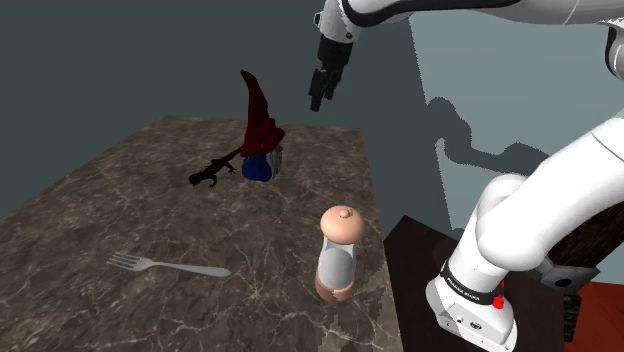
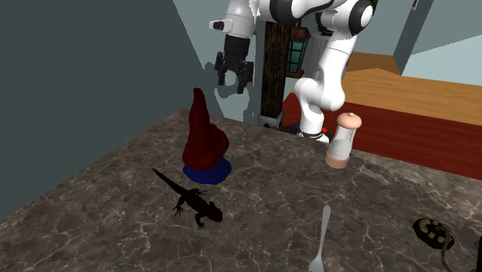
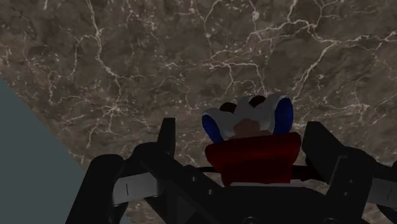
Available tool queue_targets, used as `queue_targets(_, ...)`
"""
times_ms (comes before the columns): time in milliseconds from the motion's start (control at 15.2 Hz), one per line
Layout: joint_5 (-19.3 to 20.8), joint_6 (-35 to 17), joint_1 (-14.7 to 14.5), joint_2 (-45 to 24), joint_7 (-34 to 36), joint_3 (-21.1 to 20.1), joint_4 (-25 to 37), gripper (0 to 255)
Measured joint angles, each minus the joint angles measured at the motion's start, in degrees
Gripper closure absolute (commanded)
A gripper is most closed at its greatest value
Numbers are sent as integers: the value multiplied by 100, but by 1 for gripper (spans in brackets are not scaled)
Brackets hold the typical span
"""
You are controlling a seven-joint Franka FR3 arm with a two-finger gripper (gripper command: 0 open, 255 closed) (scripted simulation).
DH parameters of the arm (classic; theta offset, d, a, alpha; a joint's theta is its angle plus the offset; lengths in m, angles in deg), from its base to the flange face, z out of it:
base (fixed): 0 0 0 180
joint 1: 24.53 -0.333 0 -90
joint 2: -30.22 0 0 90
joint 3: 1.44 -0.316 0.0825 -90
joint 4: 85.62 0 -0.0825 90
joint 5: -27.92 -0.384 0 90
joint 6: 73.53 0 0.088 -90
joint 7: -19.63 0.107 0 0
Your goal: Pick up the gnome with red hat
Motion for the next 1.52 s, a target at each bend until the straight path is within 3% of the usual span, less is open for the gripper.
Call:
queue_targets(792,-185,-960,-368,-1357,-470,-249,1695,0)
queue_targets(1056,-199,-1075,-477,-1931,-615,-354,2583,0)
queue_targets(1188,-200,-1173,-505,-2033,-643,-382,2682,0)
queue_targets(1518,-212,-1572,-514,-1972,-665,-390,2251,0)
